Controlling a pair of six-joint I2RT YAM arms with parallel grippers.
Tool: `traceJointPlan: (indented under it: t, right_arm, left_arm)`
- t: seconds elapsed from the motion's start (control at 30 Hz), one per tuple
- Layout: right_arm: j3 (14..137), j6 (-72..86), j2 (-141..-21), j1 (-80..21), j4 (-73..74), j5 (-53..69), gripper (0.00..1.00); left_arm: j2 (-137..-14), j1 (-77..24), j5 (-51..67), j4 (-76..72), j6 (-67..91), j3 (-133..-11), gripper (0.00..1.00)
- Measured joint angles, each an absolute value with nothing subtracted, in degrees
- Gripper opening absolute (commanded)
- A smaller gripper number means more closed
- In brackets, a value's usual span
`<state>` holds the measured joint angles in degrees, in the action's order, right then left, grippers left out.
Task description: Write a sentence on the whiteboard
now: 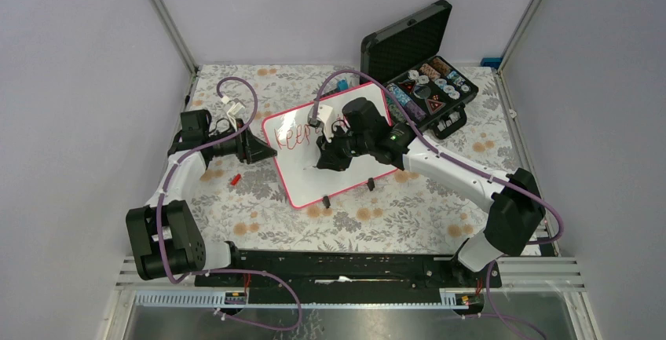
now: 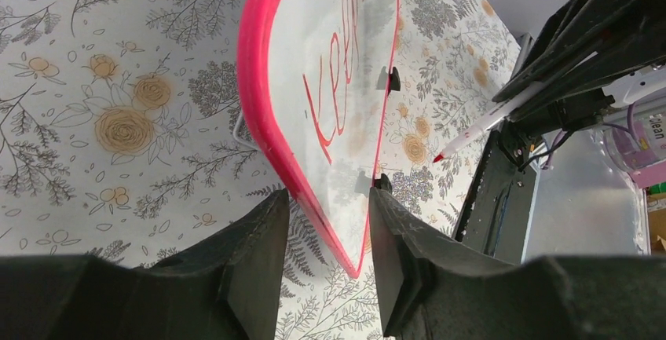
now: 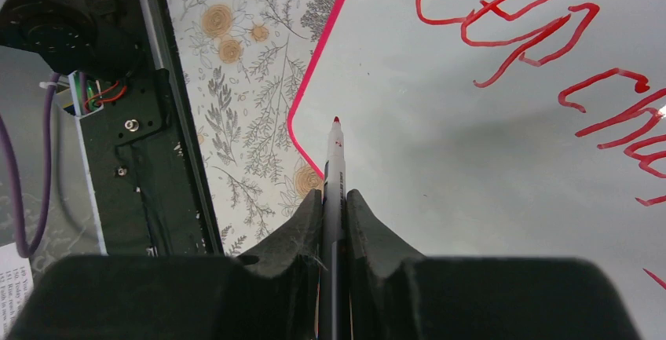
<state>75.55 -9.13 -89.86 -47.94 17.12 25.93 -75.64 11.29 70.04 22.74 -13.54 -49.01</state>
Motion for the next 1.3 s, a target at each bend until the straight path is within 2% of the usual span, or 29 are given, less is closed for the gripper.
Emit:
traceJointPlan:
  t: [0.63,0.77,0.9,1.03,1.3]
  right_arm:
    - [74.7,-8.5,-90.5,-48.4,15.7,23.9,0.00]
    - [74.7,-8.6,-91.4,-48.4,15.6,21.8,0.00]
    - [74.7,-8.6,-91.8,-48.5,15.6,20.4,0.00]
    - [74.7,-8.5,-91.9,-48.7,15.5,20.2,0.00]
    - [74.7,-8.5,-92.0,-50.2,14.5,19.3,0.00]
  left_arm:
    - [-77.1,9.1,65.9,16.9,-8.9,-49.0,0.22]
    - [-77.1,9.0,65.5,16.2,-7.9,-49.0,0.22]
    - [-77.1,8.9,65.4,15.9,-7.6,-49.0,0.28]
    - [-77.1,8.7,65.2,15.7,-7.4,-49.0,0.29]
    - [-77.1,8.1,65.2,15.4,-7.3,-49.0,0.18]
